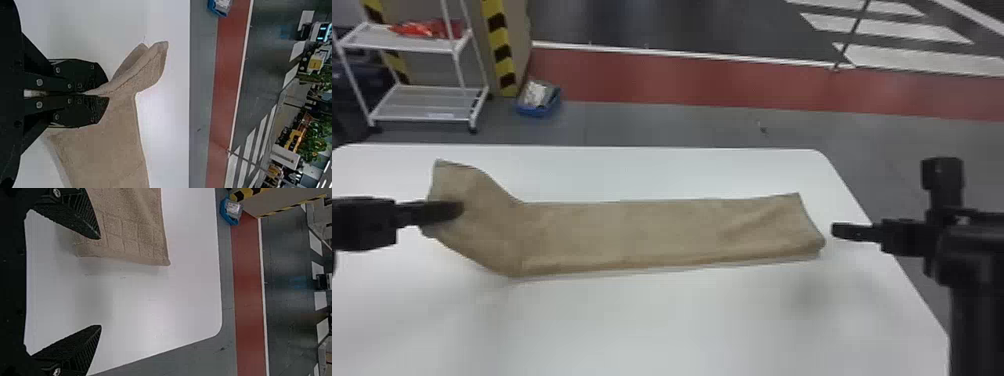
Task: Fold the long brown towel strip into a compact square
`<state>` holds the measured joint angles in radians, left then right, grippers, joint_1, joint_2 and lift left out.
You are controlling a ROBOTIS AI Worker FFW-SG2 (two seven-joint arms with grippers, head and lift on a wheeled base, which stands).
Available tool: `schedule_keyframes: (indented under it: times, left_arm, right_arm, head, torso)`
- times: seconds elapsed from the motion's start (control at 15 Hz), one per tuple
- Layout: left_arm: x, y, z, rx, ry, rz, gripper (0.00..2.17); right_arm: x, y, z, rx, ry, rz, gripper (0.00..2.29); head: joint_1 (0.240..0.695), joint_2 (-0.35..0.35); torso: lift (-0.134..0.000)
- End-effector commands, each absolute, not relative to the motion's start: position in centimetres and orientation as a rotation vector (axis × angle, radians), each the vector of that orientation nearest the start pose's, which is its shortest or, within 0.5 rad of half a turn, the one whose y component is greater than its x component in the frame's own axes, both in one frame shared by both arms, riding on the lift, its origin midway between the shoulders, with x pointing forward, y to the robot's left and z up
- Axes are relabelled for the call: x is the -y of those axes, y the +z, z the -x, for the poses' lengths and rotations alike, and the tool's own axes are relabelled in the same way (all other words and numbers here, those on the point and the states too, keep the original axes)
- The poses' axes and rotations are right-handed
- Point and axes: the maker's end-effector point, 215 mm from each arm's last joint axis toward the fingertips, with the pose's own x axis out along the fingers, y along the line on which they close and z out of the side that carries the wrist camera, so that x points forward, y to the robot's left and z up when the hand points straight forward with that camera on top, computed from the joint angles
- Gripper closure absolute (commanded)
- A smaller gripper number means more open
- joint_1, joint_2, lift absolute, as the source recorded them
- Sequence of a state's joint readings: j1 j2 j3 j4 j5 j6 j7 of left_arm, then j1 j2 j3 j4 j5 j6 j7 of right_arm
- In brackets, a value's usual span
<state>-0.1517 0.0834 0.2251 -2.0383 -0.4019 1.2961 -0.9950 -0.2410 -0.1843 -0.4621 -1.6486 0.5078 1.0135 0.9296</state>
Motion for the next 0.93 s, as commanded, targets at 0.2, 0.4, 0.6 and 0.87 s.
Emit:
schedule_keyframes:
  times: [0.2, 0.4, 0.6, 0.87]
  left_arm:
    - [-18.2, -33.3, -53.0, -0.666, -0.447, 0.078, 2.0]
    - [-15.0, -32.8, -53.4, -0.669, -0.445, 0.003, 2.0]
    - [-11.6, -33.1, -52.7, -0.677, -0.469, -0.057, 2.0]
    - [-8.5, -35.3, -53.2, -0.68, -0.445, -0.184, 2.0]
  right_arm:
    - [46.9, -40.9, -51.5, -0.754, 0.061, -0.074, 0.08]
    - [47.3, -40.8, -51.3, -0.751, 0.055, -0.082, 0.08]
    - [47.3, -40.6, -51.2, -0.749, 0.053, -0.078, 0.08]
    - [46.7, -40.4, -51.3, -0.749, 0.057, -0.084, 0.08]
  head:
    - [0.695, -0.244]
    - [0.695, -0.292]
    - [0.695, -0.323]
    - [0.695, -0.35]
  torso:
    - [-0.124]
    - [-0.124]
    - [-0.124]
    - [-0.124]
